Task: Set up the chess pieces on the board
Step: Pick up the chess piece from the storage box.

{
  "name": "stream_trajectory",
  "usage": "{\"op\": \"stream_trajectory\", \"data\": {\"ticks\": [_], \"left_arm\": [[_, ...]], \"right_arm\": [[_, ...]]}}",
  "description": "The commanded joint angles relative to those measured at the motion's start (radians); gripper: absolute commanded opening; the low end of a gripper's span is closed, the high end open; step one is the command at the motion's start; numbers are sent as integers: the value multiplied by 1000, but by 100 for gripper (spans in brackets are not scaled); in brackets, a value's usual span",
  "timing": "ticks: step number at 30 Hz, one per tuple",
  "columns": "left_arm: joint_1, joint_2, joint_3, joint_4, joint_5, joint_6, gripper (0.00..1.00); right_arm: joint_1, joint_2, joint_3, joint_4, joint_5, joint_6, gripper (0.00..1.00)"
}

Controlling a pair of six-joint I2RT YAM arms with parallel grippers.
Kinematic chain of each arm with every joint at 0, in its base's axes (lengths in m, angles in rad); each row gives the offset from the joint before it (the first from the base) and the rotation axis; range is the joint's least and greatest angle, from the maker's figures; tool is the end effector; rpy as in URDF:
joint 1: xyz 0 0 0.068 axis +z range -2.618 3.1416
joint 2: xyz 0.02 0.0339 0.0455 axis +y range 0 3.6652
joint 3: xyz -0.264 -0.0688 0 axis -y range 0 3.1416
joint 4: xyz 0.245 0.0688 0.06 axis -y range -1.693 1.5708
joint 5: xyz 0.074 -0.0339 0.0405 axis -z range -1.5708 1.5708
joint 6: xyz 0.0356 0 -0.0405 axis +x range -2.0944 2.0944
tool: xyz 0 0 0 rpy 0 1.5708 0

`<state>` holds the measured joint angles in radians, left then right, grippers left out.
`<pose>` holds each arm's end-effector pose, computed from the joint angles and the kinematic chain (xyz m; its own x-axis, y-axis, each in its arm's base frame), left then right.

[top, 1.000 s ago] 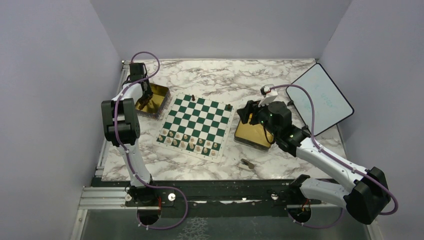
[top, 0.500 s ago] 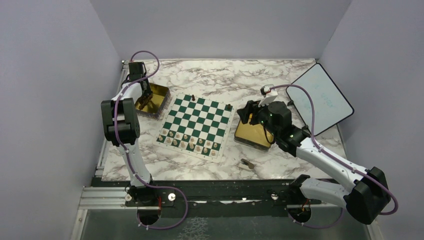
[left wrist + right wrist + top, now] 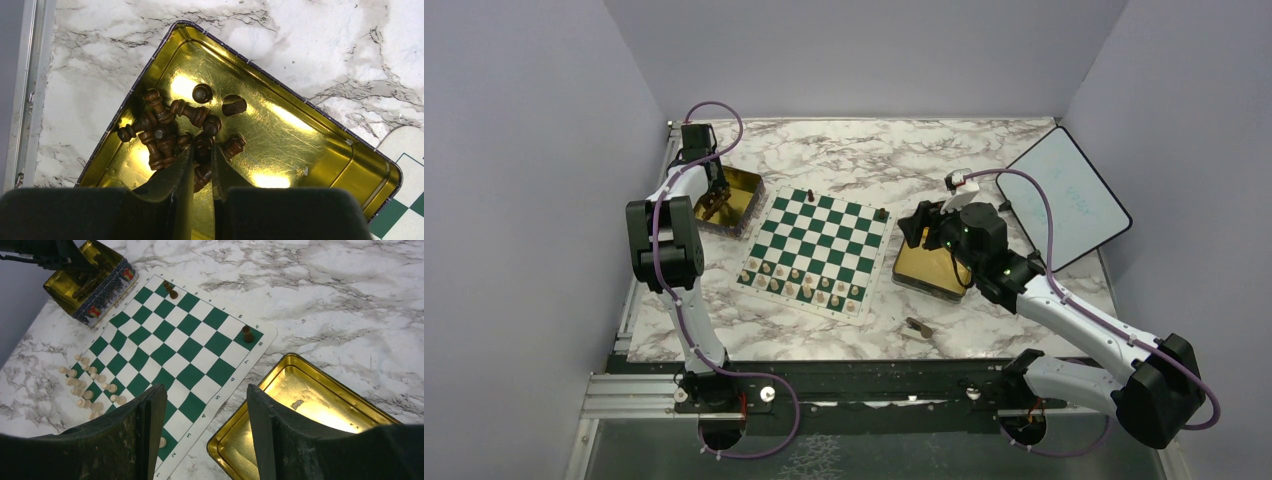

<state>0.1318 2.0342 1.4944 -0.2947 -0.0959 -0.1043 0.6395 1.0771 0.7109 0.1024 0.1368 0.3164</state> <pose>0.4481 0.0628 0.1941 -0.7103 -0.1987 -0.6753 -0.2700 0.9629 0.0006 0.2040 0.1457 0.2858 -0.3499 0.1239 -0.9285 -0.3964 0.8785 0.2666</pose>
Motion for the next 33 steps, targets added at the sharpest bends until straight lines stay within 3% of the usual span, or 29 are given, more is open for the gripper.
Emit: {"op": "stream_trajectory", "data": {"ticks": [1, 21, 33], "left_arm": [[7, -55, 17, -21, 30, -13, 13], [2, -179, -24, -32, 48, -44, 13], [-98, -288, -69, -46, 129, -62, 13]], "right_arm": [[2, -3, -18, -18, -16, 6, 65], [2, -35, -36, -31, -34, 20, 65], [2, -40, -52, -28, -49, 36, 65]]}}
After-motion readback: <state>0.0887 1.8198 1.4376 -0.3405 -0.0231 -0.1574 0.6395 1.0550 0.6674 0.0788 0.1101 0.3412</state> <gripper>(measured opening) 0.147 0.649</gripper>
